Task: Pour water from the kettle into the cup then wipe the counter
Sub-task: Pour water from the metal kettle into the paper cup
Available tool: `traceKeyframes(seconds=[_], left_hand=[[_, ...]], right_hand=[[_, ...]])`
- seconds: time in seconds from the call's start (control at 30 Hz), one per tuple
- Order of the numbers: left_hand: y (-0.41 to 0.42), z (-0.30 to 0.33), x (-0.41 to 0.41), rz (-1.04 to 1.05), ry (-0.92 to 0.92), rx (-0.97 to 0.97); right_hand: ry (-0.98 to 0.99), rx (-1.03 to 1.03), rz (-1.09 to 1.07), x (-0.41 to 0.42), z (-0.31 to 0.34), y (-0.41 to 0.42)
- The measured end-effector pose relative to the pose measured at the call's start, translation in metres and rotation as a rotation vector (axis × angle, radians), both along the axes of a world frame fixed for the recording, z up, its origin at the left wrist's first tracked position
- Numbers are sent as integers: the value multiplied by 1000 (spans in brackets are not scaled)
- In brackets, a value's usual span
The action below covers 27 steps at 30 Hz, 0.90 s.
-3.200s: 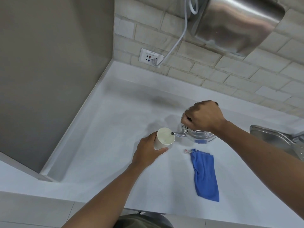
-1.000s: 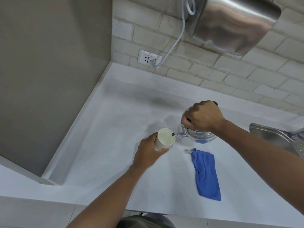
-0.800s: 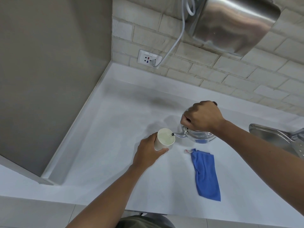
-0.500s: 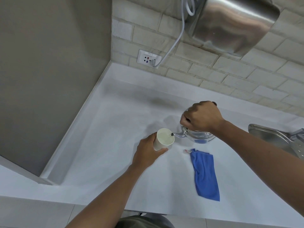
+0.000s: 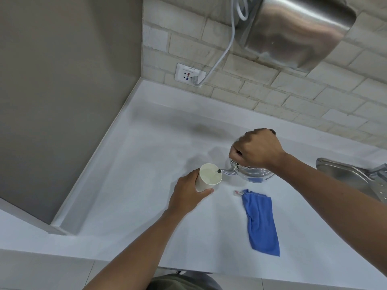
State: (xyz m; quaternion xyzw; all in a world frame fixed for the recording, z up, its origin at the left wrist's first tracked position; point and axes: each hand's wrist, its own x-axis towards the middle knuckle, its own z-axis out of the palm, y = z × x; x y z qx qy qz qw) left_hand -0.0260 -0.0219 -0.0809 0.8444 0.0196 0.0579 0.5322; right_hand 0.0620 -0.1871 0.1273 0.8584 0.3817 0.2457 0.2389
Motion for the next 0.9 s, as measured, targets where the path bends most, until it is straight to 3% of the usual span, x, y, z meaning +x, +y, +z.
traceKeyframes(seconds=[0.9], left_hand=[[0, 0, 0, -3, 21, -6]], right_hand=[[-20, -32, -34, -1, -1, 1]])
